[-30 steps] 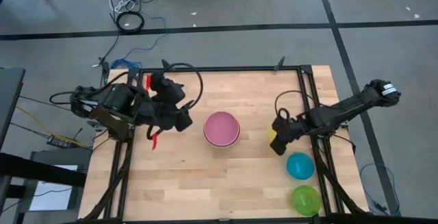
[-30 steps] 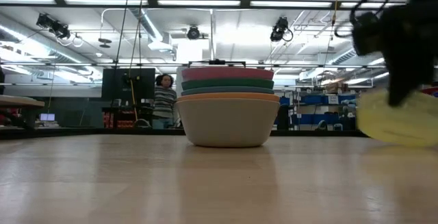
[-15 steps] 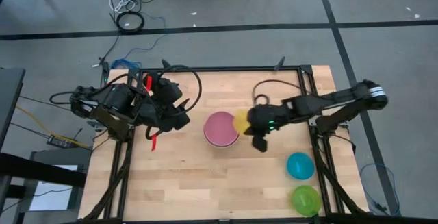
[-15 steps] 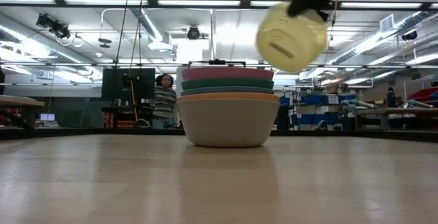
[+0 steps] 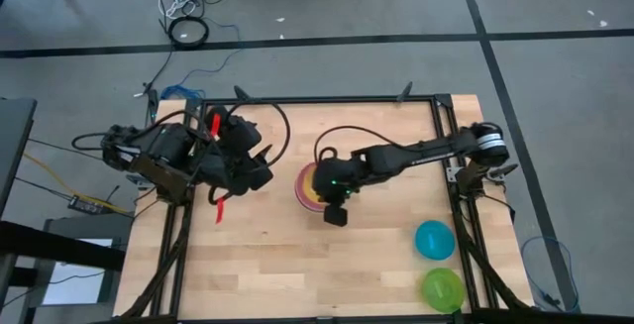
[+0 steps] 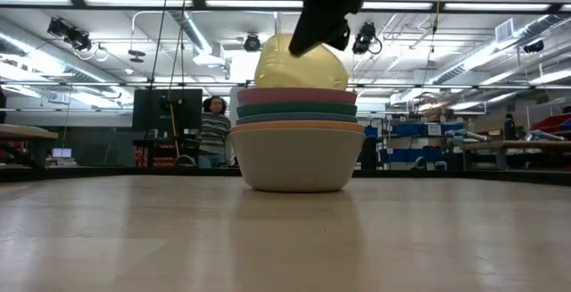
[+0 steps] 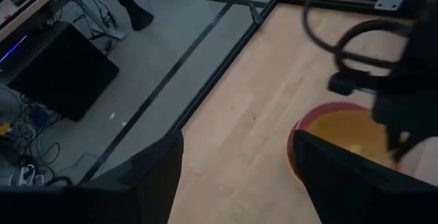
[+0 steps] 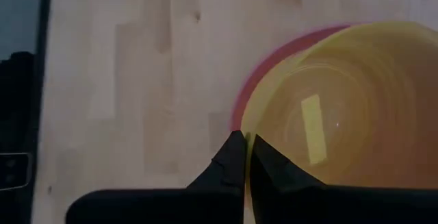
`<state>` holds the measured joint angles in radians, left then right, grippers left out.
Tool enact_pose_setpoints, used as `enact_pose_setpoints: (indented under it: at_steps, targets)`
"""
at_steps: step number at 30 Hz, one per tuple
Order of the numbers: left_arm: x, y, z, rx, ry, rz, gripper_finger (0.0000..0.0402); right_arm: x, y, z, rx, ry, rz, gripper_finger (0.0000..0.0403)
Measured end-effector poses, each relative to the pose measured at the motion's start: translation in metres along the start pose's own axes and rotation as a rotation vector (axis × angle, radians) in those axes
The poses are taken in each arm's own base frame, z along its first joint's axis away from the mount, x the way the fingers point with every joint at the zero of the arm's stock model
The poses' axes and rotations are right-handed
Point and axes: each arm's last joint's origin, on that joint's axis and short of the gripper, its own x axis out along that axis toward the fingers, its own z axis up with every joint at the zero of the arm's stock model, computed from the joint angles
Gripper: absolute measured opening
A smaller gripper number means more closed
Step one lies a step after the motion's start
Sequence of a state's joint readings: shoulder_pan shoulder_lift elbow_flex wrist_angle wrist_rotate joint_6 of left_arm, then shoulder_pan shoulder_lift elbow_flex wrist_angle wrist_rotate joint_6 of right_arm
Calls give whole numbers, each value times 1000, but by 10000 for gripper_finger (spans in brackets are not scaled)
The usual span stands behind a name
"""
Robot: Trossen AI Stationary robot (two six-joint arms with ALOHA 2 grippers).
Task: Nest bowls inside each other
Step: Stack the yellow bowl on top of the pink bowl, then stack the light blue bowl on top of the yellow bowl
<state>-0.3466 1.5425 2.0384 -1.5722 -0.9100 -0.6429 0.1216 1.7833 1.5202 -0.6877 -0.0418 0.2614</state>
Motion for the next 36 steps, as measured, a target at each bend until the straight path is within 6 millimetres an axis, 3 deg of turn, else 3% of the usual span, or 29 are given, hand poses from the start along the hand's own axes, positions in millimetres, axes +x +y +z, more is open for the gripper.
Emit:
enact_pose_setpoints:
  at_steps: [5,13,17,22,29,36]
  targets:
    - [-6,-4,-2,-8,-23,-5,284,-1,-10,3,10,-18,-42,22]
    - [-12,-7,-4,-27,-59,-3,284,-4,-14,3,24,-9,-54,126]
    - [-13,-7,-4,-38,-65,3,284,-4,-9,1,34,5,-46,153]
    - [-13,-7,-4,-42,-75,14,284,0,5,-6,21,32,-45,150]
    - [-13,-7,-3,-65,-78,11,284,11,14,-24,7,85,-96,110]
    - [2,-24,-17,-64,-14,0,284,-16,33,-65,22,354,-222,98]
